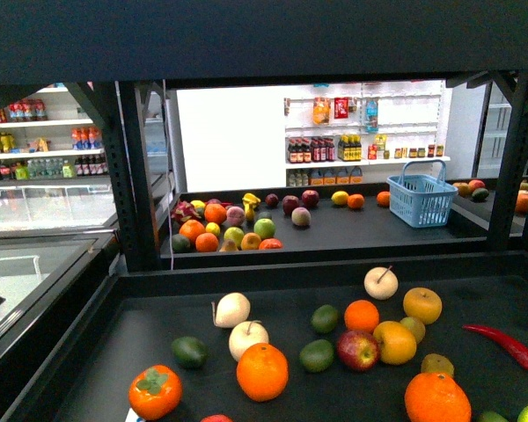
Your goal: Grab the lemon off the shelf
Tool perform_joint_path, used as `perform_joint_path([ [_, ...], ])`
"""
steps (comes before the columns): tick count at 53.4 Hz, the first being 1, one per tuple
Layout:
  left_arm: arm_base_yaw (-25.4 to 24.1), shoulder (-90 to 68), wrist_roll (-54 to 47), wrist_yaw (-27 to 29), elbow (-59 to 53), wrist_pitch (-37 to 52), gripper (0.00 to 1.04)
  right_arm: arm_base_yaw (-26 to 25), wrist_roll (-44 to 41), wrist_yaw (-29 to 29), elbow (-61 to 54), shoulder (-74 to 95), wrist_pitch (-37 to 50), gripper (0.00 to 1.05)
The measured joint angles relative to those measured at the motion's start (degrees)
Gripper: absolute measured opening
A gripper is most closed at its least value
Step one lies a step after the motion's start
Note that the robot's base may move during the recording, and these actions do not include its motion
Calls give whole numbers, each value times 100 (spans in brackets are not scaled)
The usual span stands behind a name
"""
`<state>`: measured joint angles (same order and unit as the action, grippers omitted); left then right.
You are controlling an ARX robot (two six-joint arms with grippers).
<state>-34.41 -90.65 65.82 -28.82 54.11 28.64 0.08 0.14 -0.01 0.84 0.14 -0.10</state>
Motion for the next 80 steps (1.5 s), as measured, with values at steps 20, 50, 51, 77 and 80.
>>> perform_joint_path([
  [20,-114,-935,804,13,890,317,97,0,0,0,0,0,0,97],
  [50,-190,-1646,866,28,1495,564,97,0,0,0,0,0,0,97],
  [51,-184,-1652,872,26,1512,588,97,0,0,0,0,0,0,97],
  [77,-57,-1864,874,133,1781,562,78,0,0,0,0,0,0,97],
  [80,-57,-1864,828,140,1781,511,65,0,0,0,0,0,0,97],
])
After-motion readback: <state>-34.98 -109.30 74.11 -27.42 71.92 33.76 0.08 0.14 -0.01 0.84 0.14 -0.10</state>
